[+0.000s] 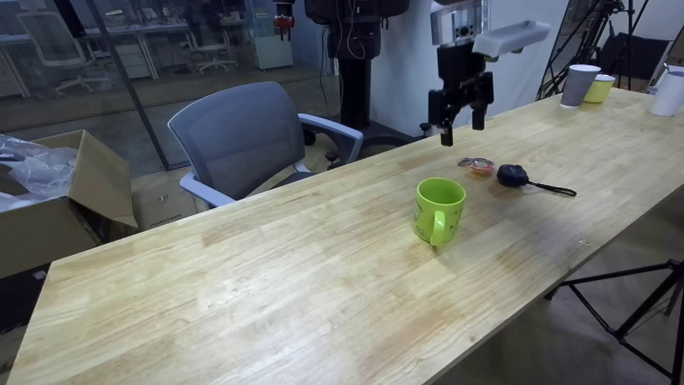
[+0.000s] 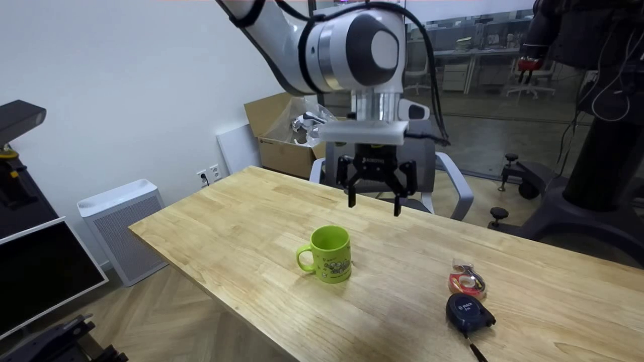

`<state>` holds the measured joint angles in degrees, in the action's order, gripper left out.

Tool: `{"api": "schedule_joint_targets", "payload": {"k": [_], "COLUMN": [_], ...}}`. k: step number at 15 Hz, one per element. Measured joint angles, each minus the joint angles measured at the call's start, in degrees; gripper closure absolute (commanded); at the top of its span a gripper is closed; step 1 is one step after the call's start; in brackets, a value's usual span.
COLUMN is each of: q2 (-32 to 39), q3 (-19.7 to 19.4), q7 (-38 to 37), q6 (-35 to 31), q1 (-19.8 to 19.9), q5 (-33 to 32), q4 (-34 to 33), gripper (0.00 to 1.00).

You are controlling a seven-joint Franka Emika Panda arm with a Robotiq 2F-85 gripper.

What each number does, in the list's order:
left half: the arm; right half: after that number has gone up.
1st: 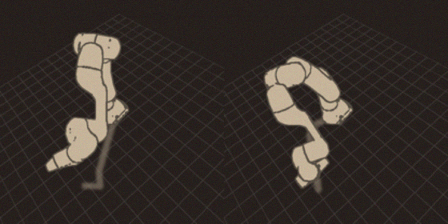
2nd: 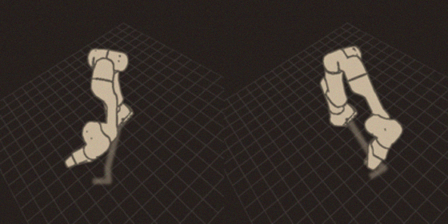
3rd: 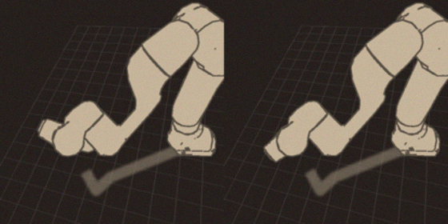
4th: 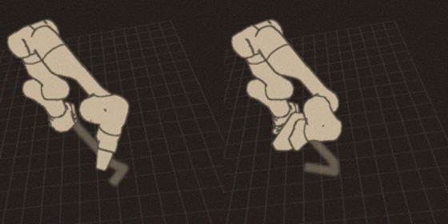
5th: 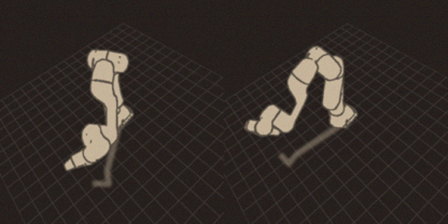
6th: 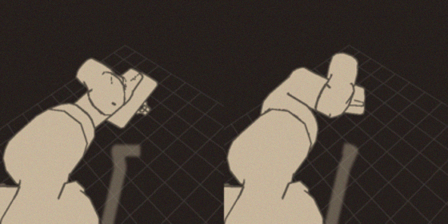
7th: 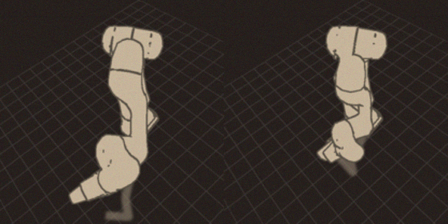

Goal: Move the mug to the left side of the table

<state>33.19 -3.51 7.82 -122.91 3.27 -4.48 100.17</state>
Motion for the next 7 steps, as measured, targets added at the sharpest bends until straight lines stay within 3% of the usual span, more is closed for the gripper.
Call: {"api": "schedule_joint_targets", "payload": {"k": [4,7], "q2": [-5.04,-5.54], "q3": [-0.06,0.01], "q7": [1.74,2.07], "q6": [10.83,11.28], "q1": [1.20,1.42], "q5": [-0.18,-0.13], "q4": [-3.00,-3.01], "gripper": [0.00,0.00]}}
